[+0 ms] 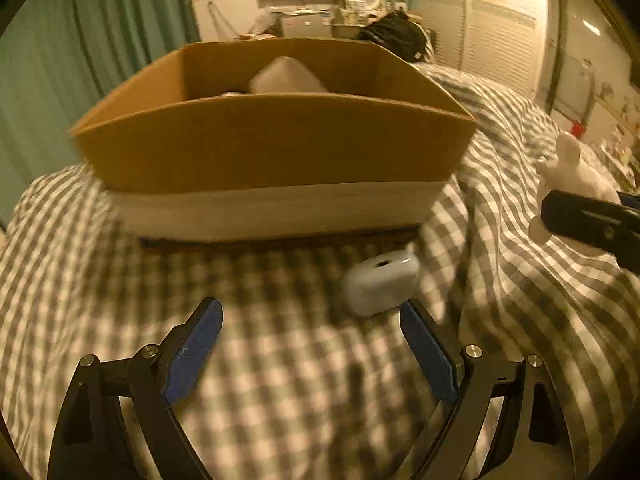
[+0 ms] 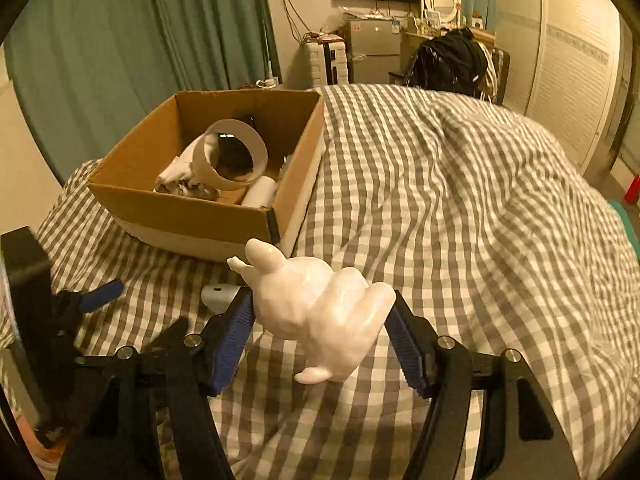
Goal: Organize objects
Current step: 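Grasp the white rabbit figurine with the right tool while the left tool grasps the white earbud case, then carry the figurine and earbud case into the box and open both tools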
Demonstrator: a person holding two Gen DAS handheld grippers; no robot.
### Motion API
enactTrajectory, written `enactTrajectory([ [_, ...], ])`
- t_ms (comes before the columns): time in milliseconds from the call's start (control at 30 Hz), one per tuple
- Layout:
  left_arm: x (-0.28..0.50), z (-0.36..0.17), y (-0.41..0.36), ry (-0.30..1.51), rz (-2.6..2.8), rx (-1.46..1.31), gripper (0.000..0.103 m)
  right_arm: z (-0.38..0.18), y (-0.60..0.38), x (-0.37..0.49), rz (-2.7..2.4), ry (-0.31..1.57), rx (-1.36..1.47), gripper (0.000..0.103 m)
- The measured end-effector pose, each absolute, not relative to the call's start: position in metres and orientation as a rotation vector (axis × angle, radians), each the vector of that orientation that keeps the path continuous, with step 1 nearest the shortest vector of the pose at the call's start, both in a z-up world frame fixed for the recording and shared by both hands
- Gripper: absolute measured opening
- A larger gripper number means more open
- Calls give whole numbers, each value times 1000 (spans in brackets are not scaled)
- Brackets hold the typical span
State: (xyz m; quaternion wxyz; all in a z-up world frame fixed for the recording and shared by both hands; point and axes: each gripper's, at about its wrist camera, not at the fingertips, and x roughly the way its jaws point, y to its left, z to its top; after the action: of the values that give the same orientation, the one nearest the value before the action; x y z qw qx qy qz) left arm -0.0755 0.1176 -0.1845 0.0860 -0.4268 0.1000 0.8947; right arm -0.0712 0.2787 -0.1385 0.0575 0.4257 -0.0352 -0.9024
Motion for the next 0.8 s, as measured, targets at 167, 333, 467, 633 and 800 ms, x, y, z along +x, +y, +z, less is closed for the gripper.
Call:
enactTrajectory([
  [167, -100, -206, 133, 249, 2627, -1312, 93, -150, 283, -78, -2695, -154, 1306, 65],
  [333, -105, -215, 141, 256, 2601, -1278, 75, -158, 289, -83, -2666, -214, 1321, 65],
  [467, -102, -217, 142, 264, 2535, -1260, 51, -162, 292, -86, -2652, -244, 1344, 65],
  [633, -92, -210, 134, 237, 2501, -1260, 50, -162, 290, -85, -2666, -225, 1346, 65],
  [800, -78, -197, 121, 197, 2490, -1298, 50, -155, 287, -78, -2700, -185, 1322, 65],
])
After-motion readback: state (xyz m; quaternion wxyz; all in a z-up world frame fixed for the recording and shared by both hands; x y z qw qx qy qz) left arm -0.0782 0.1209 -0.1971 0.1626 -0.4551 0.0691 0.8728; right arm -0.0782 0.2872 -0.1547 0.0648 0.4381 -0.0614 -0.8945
